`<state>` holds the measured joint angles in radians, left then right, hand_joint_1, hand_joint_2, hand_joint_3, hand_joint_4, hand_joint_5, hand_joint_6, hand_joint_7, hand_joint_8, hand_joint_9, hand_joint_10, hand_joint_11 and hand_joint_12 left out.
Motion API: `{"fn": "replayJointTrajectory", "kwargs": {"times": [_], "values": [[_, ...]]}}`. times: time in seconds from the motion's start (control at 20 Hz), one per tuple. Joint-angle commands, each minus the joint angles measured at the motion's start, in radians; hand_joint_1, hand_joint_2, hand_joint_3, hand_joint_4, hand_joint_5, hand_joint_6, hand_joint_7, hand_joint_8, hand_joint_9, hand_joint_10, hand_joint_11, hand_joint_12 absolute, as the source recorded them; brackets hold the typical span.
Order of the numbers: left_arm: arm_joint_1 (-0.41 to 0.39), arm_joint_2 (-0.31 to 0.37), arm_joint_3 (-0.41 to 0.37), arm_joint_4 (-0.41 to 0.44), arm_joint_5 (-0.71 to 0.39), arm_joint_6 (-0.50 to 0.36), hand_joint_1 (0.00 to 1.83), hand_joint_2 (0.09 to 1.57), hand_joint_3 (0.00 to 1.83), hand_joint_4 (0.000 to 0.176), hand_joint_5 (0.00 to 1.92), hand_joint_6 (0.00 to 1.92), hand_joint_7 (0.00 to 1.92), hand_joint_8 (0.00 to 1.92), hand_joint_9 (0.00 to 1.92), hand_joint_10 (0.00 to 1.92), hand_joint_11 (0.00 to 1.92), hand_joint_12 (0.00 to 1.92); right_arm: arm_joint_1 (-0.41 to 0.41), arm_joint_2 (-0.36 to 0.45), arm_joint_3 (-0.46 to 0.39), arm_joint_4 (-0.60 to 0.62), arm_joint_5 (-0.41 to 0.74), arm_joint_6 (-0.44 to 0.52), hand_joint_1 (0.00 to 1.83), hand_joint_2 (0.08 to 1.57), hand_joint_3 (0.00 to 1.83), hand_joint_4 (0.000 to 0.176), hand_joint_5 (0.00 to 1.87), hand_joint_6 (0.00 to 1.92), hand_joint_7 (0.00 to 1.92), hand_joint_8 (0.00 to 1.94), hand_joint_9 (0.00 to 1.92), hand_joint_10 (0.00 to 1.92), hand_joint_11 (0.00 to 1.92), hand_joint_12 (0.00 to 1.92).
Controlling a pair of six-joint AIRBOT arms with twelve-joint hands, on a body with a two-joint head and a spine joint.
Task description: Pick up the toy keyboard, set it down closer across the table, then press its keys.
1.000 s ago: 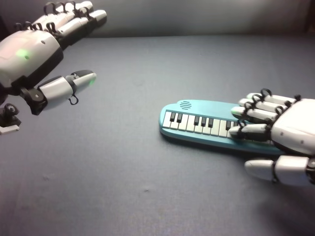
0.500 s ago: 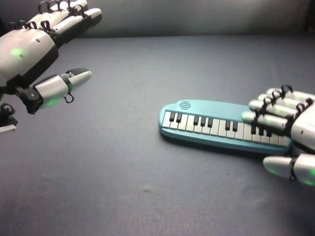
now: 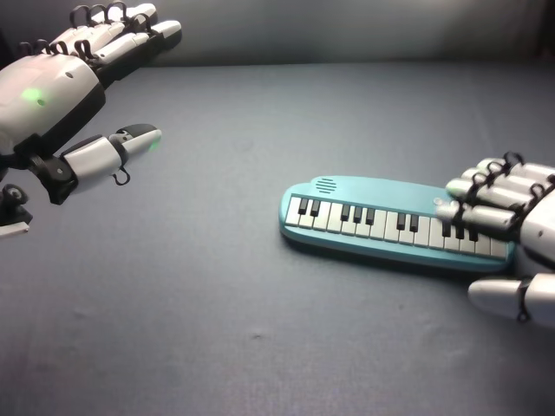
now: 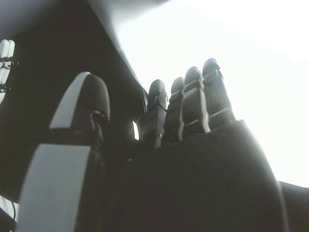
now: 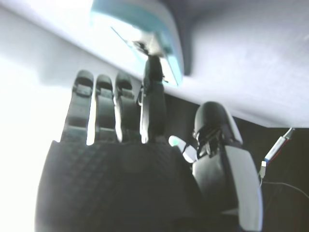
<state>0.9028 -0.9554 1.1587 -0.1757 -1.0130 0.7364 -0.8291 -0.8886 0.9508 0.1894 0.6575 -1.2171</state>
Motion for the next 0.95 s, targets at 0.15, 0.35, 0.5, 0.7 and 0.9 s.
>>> {"fn": "replayJointTrajectory", "kwargs": {"times": [0.15, 0.35, 0.5, 0.7, 0.9], "values": [[0.010, 0.017, -0.018, -0.006, -0.175, -0.001, 0.83, 1.40, 0.00, 0.015, 0.09, 0.00, 0.00, 0.00, 0.00, 0.00, 0.00, 0.00, -0.005, 0.090, -0.073, -0.001, 0.326, -0.002, 0.00, 1.38, 0.01, 0.006, 0.00, 0.00, 0.00, 0.00, 0.00, 0.00, 0.00, 0.00], [0.053, 0.036, -0.051, -0.037, -0.288, 0.000, 0.64, 1.40, 0.00, 0.006, 0.00, 0.00, 0.00, 0.00, 0.00, 0.00, 0.00, 0.00, -0.063, 0.167, -0.147, 0.017, 0.543, 0.001, 0.00, 1.38, 0.01, 0.017, 0.00, 0.00, 0.00, 0.00, 0.00, 0.00, 0.00, 0.00], [0.100, 0.057, -0.084, -0.071, -0.392, 0.006, 0.35, 1.43, 0.02, 0.057, 0.00, 0.00, 0.00, 0.00, 0.00, 0.00, 0.00, 0.00, -0.126, 0.198, -0.176, 0.031, 0.691, 0.026, 0.00, 1.39, 0.01, 0.055, 0.00, 0.00, 0.00, 0.00, 0.00, 0.00, 0.00, 0.00], [0.143, 0.085, -0.131, -0.088, -0.529, 0.041, 0.03, 1.39, 0.00, 0.131, 0.00, 0.00, 0.00, 0.00, 0.00, 0.00, 0.00, 0.00, -0.202, 0.226, -0.202, 0.064, 0.883, 0.059, 0.00, 1.34, 0.00, 0.093, 0.00, 0.00, 0.00, 0.00, 0.00, 0.00, 0.00, 0.00], [0.166, 0.112, -0.168, -0.089, -0.641, 0.073, 0.00, 1.22, 0.00, 0.078, 0.00, 0.00, 0.00, 0.00, 0.00, 0.00, 0.00, 0.00, -0.286, 0.251, -0.218, 0.096, 1.038, 0.082, 0.04, 1.30, 0.00, 0.080, 0.00, 0.00, 0.00, 0.00, 0.00, 0.00, 0.00, 0.00]]}}
